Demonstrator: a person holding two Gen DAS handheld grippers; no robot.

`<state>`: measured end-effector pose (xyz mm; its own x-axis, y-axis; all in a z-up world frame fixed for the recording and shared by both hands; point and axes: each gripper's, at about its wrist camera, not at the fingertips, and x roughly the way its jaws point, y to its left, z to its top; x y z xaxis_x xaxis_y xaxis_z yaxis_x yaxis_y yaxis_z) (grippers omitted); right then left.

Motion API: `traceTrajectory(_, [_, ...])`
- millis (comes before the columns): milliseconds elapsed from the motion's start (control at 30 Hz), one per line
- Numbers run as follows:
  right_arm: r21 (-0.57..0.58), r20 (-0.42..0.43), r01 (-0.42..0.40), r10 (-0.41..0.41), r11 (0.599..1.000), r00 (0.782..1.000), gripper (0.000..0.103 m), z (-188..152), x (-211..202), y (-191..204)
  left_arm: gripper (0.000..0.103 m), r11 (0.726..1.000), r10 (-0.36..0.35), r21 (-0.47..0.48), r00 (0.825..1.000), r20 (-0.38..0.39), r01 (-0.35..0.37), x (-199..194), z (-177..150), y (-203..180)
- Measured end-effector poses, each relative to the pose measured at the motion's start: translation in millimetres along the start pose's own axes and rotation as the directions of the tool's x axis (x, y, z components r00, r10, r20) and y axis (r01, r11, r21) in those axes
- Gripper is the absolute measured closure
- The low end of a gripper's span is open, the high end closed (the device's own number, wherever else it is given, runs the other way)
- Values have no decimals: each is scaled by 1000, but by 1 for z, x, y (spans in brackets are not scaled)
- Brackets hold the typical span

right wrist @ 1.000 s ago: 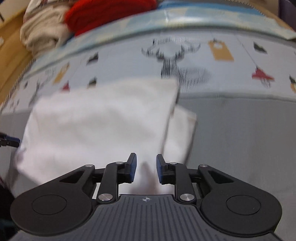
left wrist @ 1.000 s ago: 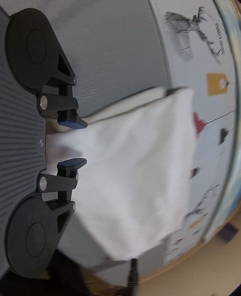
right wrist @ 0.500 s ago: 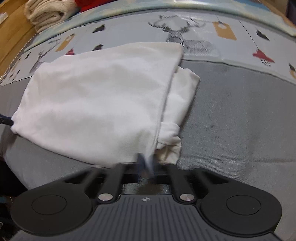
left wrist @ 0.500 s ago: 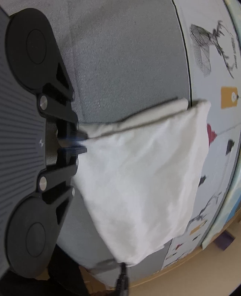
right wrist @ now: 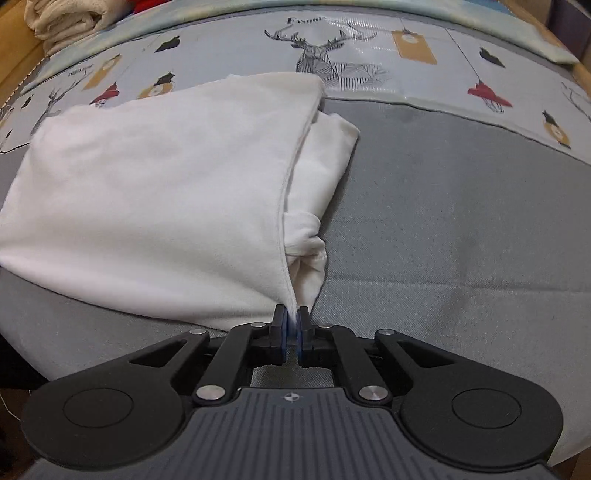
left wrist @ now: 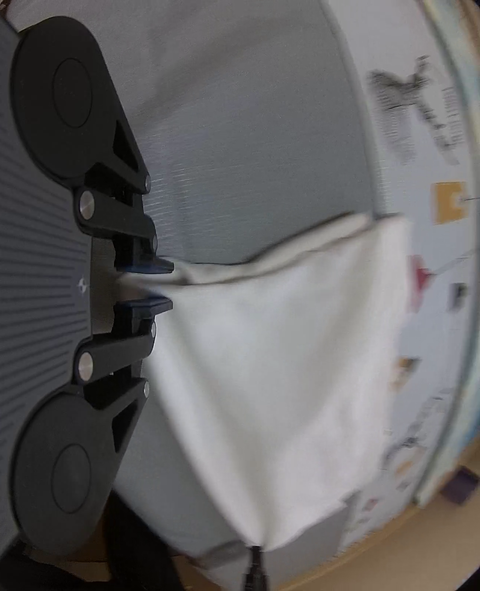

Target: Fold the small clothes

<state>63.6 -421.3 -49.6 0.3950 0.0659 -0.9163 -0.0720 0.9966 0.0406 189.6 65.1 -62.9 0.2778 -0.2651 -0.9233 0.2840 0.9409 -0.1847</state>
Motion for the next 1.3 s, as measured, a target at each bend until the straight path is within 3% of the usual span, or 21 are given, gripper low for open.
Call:
traceTrajectory(67, [-8,34,25,-25,1000,999,83,0,-9,1,87,1000,-16,-20,998,62,18,-11,4,0])
traceTrajectory(167, [-20,107,-1,3,1000,994,82,1,-22,2,87,997,-71,20,995,76,70,-12,6,-13])
traceTrajectory(267, [-22,138,-44,46,999,989,82,4,-25,0,87,990,-88,104,996,-27,91,8,3,-28])
traceTrajectory(367, [-6,83,-17,18,1000,996,82,6,-17,-2,88,985,16,170,987,-163,13,35,-7,-37])
traceTrajectory(433, [-11,26,59,-59,998,998,82,3,-7,-3,87,986,3,164,992,-129,19,29,-2,-38])
traceTrajectory(467, [-14,37,71,-70,997,997,82,4,-7,-2,87,989,-17,146,996,-82,29,20,3,-38])
traceTrajectory(600, [14,206,-20,16,1000,978,82,13,-27,1,87,993,-82,84,995,48,77,1,19,-36])
traceTrajectory(667, [-11,236,-39,40,999,971,81,17,-28,7,85,994,-77,78,994,73,71,3,26,-40])
traceTrajectory(767, [-73,150,-8,19,997,988,79,22,-6,20,78,996,-34,80,998,55,30,14,35,-48])
traceTrajectory(800, [-98,95,35,-26,995,995,79,21,5,23,70,997,3,74,1000,17,-4,25,40,-51])
traceTrajectory(867, [-130,-19,106,-110,986,994,76,16,27,23,71,994,88,72,993,-84,-82,51,39,-43])
traceTrajectory(900, [-124,-35,113,-119,986,992,72,15,30,21,72,994,92,72,991,-94,-85,52,39,-41])
traceTrajectory(1100, [-73,64,69,-65,995,996,71,22,11,16,70,999,40,20,998,47,-41,33,62,-42])
traceTrajectory(1167, [-79,48,81,-78,994,996,70,23,15,16,69,999,51,-4,999,20,-50,41,67,-37])
traceTrajectory(1233, [-96,-4,111,-112,989,994,64,21,24,14,70,993,117,3,991,-67,-117,55,65,-34])
traceTrajectory(1300, [-97,-5,119,-120,988,993,63,20,23,15,69,993,117,12,991,-61,-117,55,65,-35])
